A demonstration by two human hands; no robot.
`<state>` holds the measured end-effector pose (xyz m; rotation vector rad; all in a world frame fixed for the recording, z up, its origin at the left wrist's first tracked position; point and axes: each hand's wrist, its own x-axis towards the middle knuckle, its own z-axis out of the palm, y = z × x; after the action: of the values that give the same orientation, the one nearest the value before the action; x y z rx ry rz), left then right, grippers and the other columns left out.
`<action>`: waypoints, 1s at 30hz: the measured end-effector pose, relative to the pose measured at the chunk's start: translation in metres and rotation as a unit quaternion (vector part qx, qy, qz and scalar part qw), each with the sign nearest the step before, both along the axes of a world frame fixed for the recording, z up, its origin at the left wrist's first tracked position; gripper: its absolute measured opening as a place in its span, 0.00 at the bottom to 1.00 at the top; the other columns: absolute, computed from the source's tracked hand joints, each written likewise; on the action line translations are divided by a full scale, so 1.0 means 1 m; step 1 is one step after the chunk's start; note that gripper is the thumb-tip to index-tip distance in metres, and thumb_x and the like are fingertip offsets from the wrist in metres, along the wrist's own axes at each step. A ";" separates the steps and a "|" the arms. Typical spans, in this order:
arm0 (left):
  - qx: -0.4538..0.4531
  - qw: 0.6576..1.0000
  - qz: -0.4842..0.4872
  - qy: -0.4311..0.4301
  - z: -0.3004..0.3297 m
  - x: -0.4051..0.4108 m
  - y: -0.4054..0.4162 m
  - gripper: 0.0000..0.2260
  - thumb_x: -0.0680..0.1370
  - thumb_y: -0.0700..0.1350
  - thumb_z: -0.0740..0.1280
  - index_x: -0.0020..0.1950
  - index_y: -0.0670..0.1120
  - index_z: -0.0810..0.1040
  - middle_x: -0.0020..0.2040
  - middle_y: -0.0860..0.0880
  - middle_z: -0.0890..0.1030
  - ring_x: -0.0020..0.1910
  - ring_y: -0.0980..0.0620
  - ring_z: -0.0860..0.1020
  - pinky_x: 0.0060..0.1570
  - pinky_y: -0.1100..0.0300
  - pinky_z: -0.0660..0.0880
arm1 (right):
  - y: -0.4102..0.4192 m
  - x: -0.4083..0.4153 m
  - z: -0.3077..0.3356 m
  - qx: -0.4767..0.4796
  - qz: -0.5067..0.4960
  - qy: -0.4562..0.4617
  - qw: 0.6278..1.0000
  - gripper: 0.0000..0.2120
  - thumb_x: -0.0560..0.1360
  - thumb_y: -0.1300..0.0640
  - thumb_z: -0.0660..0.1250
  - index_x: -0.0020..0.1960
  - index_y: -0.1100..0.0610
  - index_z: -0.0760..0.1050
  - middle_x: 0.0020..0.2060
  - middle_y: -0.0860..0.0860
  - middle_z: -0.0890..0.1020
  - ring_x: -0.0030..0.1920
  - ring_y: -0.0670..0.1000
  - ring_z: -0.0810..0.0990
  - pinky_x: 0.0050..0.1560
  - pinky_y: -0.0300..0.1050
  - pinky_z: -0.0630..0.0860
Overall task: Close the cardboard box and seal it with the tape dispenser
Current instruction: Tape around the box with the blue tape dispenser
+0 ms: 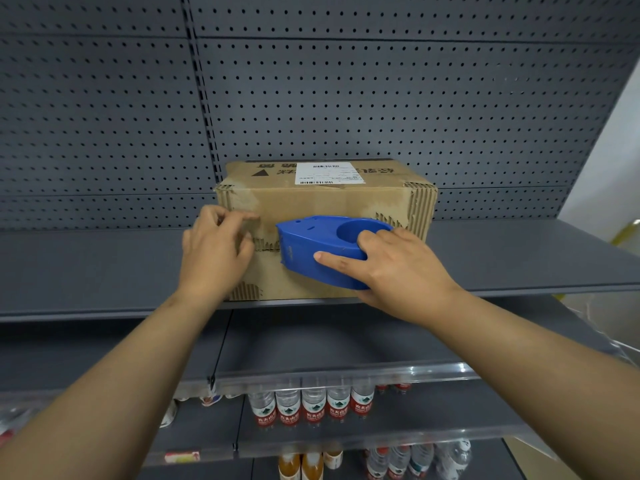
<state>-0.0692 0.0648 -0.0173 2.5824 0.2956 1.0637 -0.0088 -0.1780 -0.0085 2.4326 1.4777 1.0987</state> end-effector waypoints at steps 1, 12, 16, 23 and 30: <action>0.010 1.000 0.006 0.013 0.003 0.001 0.000 0.12 0.76 0.43 0.65 0.58 0.50 0.77 0.50 0.49 0.66 0.57 0.48 0.68 0.57 0.54 0.59 | 0.000 0.000 0.000 0.001 0.000 0.000 1.000 0.36 0.55 0.53 0.80 0.63 0.48 0.76 0.33 0.56 0.75 0.30 0.56 0.75 0.36 0.48 0.75; 0.025 0.996 0.003 0.082 0.019 -0.003 0.005 0.05 0.73 0.50 0.70 0.40 0.52 0.76 0.49 0.54 0.70 0.56 0.50 0.67 0.52 0.58 0.55 | 0.001 -0.001 0.000 0.005 -0.006 0.003 1.000 0.38 0.54 0.52 0.81 0.63 0.47 0.76 0.34 0.55 0.75 0.30 0.56 0.76 0.38 0.49 0.76; -0.078 0.989 -0.023 0.120 0.019 -0.008 0.010 0.05 0.74 0.50 0.69 0.40 0.54 0.75 0.43 0.57 0.77 0.51 0.53 0.75 0.58 0.57 0.60 | 0.001 -0.003 0.001 0.005 -0.004 0.005 1.000 0.38 0.54 0.52 0.81 0.63 0.48 0.76 0.34 0.56 0.75 0.30 0.56 0.75 0.36 0.49 0.76; -0.269 0.959 -0.066 0.059 0.014 -0.008 0.001 0.02 0.74 0.40 0.70 0.43 0.45 0.78 0.40 0.46 0.80 0.37 0.54 0.76 0.37 0.67 0.73 | 0.000 -0.005 0.002 0.008 0.003 0.013 1.000 0.36 0.55 0.55 0.80 0.62 0.48 0.76 0.34 0.56 0.75 0.29 0.57 0.75 0.35 0.49 0.75; -0.276 0.956 -0.062 0.075 0.011 -0.005 0.006 0.03 0.73 0.40 0.71 0.42 0.46 0.78 0.40 0.45 0.80 0.38 0.53 0.76 0.39 0.63 0.72 | 0.000 -0.004 0.004 0.002 0.004 0.015 1.000 0.36 0.55 0.55 0.80 0.63 0.48 0.76 0.34 0.57 0.75 0.29 0.57 0.75 0.36 0.50 0.76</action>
<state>-0.0747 0.0704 -0.0061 2.1417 0.3954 0.6259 -0.0131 -0.1782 -0.0046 2.4582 1.4967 1.0712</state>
